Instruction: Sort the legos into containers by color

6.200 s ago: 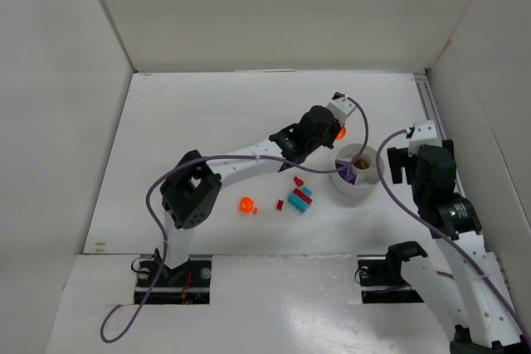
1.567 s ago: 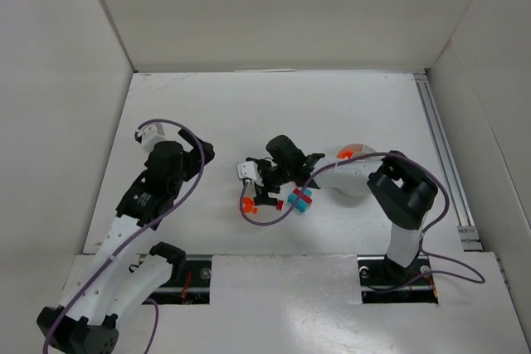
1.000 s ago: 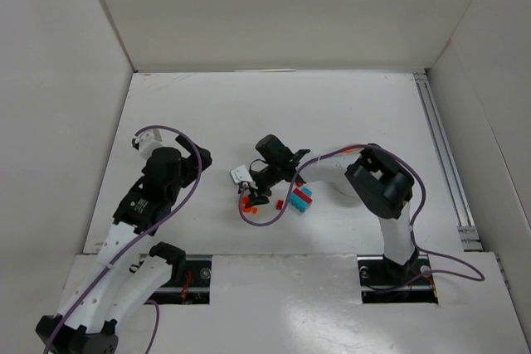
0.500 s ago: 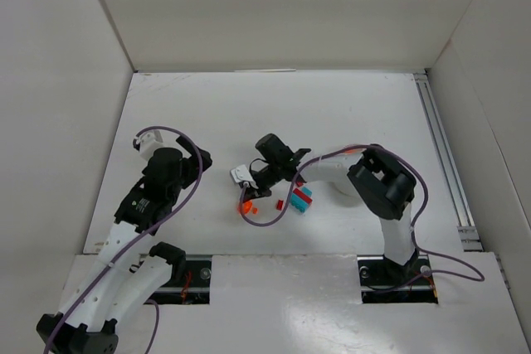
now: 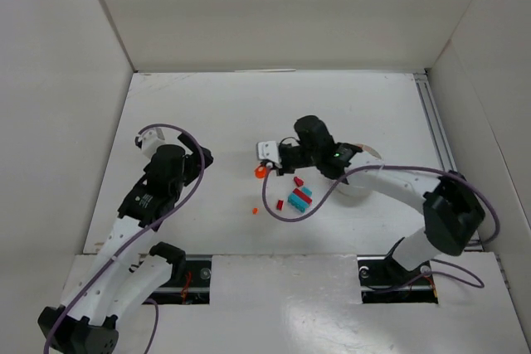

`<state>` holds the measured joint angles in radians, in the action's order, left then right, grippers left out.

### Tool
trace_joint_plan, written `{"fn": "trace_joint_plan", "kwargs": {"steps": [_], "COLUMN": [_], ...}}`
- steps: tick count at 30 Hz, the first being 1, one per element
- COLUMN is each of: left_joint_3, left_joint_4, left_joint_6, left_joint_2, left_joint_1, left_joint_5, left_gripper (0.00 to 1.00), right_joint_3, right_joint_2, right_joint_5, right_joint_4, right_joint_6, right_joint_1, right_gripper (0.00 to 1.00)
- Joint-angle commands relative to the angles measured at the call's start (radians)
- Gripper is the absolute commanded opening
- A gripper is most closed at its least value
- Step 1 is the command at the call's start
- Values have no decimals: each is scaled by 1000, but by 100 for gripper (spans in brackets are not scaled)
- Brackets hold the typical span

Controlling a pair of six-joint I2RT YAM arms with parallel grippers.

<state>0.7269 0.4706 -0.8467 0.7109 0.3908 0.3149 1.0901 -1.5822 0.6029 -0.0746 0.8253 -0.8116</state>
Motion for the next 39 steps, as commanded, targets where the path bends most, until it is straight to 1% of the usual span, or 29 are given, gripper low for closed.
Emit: {"fn": "trace_joint_plan", "kwargs": {"steps": [1, 3, 4, 6, 7, 11, 13, 17, 22, 27, 30, 34, 37, 39], "left_joint_3": [-17, -17, -26, -26, -26, -26, -26, -17, -8, 11, 11, 11, 11, 11], "left_joint_4": [-78, -116, -128, -161, -170, -211, -221, -221, -230, -248, -248, -248, -248, -248], "left_joint_6": [12, 23, 37, 47, 47, 67, 83, 92, 101, 110, 110, 110, 110, 110], "left_joint_2": [22, 41, 61, 84, 94, 134, 162, 186, 228, 251, 262, 271, 271, 271], "left_joint_1": [-3, -3, -3, -3, -3, -3, -3, -3, -3, -3, -3, -3, -3, -3], "left_joint_5": [9, -14, -31, -45, -59, -82, -96, -96, -105, -126, -126, -126, -126, -126], "left_gripper": [99, 99, 99, 99, 99, 99, 99, 99, 99, 99, 99, 99, 99, 99], "right_joint_3": [-89, -128, -157, -171, -171, -194, -194, -210, -257, -269, -269, -269, -280, -289], "right_joint_2": [179, 261, 331, 379, 395, 406, 406, 406, 416, 355, 329, 320, 347, 363], "right_joint_5": [-150, -231, -268, -327, -337, -396, -442, -476, -499, -473, -462, -451, -442, -422], "right_joint_4": [42, 3, -16, -85, -106, -171, -183, -174, -153, -87, -86, -86, -86, -86], "right_joint_6": [-60, -60, -60, -49, -49, -12, -12, -37, -55, -87, -87, -75, -75, -75], "right_joint_1": [123, 207, 235, 290, 342, 434, 457, 512, 545, 545, 545, 545, 545, 545], "right_gripper": [0, 0, 0, 0, 0, 0, 0, 0, 0, 2, 2, 5, 10, 18]}}
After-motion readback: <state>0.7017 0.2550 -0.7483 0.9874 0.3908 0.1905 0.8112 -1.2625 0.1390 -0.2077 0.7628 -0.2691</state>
